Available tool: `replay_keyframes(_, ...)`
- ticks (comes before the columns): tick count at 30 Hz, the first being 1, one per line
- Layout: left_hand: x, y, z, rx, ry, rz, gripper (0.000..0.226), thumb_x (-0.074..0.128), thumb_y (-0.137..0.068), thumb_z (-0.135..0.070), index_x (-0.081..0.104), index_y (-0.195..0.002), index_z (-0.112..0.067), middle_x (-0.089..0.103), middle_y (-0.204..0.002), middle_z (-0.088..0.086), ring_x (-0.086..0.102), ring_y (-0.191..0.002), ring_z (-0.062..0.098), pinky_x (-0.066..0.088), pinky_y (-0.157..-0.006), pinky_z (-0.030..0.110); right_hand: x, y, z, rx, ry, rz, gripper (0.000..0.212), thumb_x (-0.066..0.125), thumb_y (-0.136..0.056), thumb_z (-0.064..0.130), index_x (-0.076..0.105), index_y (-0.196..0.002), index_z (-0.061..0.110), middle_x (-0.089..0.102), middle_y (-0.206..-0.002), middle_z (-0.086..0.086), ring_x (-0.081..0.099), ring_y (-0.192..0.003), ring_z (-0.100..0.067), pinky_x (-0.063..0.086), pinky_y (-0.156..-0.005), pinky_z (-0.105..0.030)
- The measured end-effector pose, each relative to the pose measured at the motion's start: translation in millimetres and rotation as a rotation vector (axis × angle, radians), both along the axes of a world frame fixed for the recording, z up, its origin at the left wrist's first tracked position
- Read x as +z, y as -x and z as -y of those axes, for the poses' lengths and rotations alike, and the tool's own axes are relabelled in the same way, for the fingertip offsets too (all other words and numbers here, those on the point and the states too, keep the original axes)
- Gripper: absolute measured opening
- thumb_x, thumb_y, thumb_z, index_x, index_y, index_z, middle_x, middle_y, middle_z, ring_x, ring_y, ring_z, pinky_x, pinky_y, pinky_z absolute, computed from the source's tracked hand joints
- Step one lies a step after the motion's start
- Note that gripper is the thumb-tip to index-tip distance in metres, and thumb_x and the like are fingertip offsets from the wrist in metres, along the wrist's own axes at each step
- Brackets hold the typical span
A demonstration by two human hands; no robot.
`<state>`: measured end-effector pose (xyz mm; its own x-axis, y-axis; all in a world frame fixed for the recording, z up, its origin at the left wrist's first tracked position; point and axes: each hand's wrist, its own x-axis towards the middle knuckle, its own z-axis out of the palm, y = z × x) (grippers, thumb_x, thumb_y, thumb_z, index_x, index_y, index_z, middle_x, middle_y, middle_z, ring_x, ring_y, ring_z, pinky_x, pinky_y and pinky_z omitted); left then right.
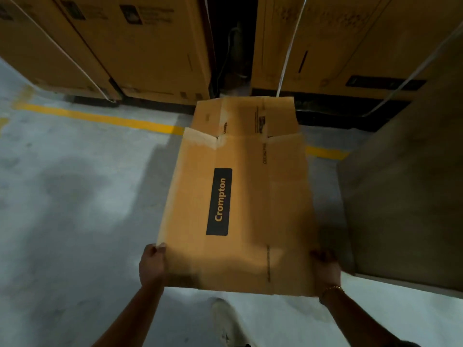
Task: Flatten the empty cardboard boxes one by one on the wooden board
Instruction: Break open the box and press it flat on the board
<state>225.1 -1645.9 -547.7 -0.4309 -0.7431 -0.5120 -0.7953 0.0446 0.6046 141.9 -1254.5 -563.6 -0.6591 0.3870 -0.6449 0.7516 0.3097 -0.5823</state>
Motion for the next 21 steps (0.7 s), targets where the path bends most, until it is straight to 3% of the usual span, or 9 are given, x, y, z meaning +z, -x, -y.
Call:
replay_keyframes(3, -76.6, -1.6, 6.8, -0.008, 0.001, 0.034, 0.031, 0.051, -0.101, -0.032, 0.062, -0.102, -0.004, 0.064, -0.102, 0.02, 0.058, -0.1, 0.041, 0.044, -0.091, 0.051, -69.7, -13.1, 9.6, -0.016, 0.001, -0.012, 0.024, 0.058, -0.097, 0.029, 0.06, -0.111, 0.01, 0.065, -0.106, -0.013, 0.059, -0.1, -0.036, 0.046, -0.088, -0.047)
replay_keyframes(6, -129.2, 0.0, 5.9, -0.022, -0.067, 0.01, 0.025, 0.055, -0.099, -0.028, 0.062, -0.101, -0.005, 0.063, -0.099, 0.017, 0.057, -0.098, 0.04, 0.046, -0.086, 0.048, -120.1, -13.9, 7.8, -0.006, 0.008, 0.016, 0.028, 0.058, -0.097, 0.035, 0.059, -0.111, 0.011, 0.062, -0.104, -0.01, 0.057, -0.099, -0.033, 0.045, -0.09, -0.046)
replay_keyframes(9, -153.5, 0.4, 5.3, -0.009, -0.141, 0.019, 0.031, 0.054, -0.086, -0.024, 0.062, -0.111, -0.007, 0.06, -0.107, 0.013, 0.055, -0.099, 0.033, 0.043, -0.077, 0.038, -154.4, -7.5, 0.5, 0.015, 0.042, 0.046, 0.015, 0.056, -0.097, 0.02, 0.061, -0.112, 0.018, 0.064, -0.103, -0.005, 0.06, -0.102, -0.034, 0.048, -0.095, -0.051)
replay_keyframes(10, -157.2, -2.3, 5.4, 0.0, -0.18, 0.053, 0.031, 0.055, -0.087, -0.019, 0.061, -0.115, -0.007, 0.06, -0.111, 0.013, 0.056, -0.101, 0.033, 0.045, -0.074, 0.037, -157.0, -6.0, -0.4, 0.028, 0.059, 0.065, 0.02, 0.056, -0.096, 0.014, 0.06, -0.115, 0.019, 0.065, -0.105, -0.005, 0.06, -0.106, -0.035, 0.049, -0.096, -0.053)
replay_keyframes(12, -155.4, -13.0, 6.6, -0.013, -0.25, 0.122, 0.039, 0.061, -0.085, -0.021, 0.06, -0.122, -0.008, 0.062, -0.119, 0.016, 0.059, -0.104, 0.036, 0.051, -0.076, 0.039, -147.3, -5.4, 0.9, 0.076, 0.086, 0.114, 0.032, 0.059, -0.096, 0.015, 0.053, -0.127, 0.019, 0.064, -0.118, -0.008, 0.058, -0.114, -0.035, 0.048, -0.098, -0.051)
replay_keyframes(14, -137.7, -23.6, 4.1, -0.083, -0.25, 0.144, 0.049, 0.065, -0.086, -0.038, 0.06, -0.126, -0.009, 0.063, -0.123, 0.016, 0.059, -0.11, 0.036, 0.05, -0.093, 0.046, -119.1, -7.9, 6.0, 0.135, 0.075, 0.139, 0.044, 0.061, -0.096, 0.032, 0.048, -0.136, 0.02, 0.059, -0.132, -0.008, 0.055, -0.121, -0.034, 0.044, -0.1, -0.045)
replay_keyframes(18, -52.0, -27.4, -13.5, -0.294, -0.175, 0.069, 0.054, 0.052, -0.092, -0.055, 0.062, -0.125, -0.013, 0.064, -0.124, 0.008, 0.058, -0.111, 0.027, 0.043, -0.093, 0.039, -31.0, -17.2, 21.2, 0.245, 0.084, 0.137, 0.052, 0.057, -0.096, 0.046, 0.045, -0.141, 0.023, 0.055, -0.141, -0.005, 0.05, -0.129, -0.029, 0.037, -0.105, -0.041)
replay_keyframes(21, 31.0, -20.0, -25.0, -0.404, -0.134, 0.023, 0.067, 0.05, -0.086, -0.066, 0.058, -0.133, -0.02, 0.059, -0.136, 0.002, 0.055, -0.123, 0.023, 0.042, -0.106, 0.043, 50.3, -25.2, 32.9, 0.353, 0.084, 0.099, 0.056, 0.055, -0.093, 0.052, 0.044, -0.142, 0.027, 0.053, -0.144, -0.001, 0.051, -0.129, -0.023, 0.038, -0.106, -0.039)
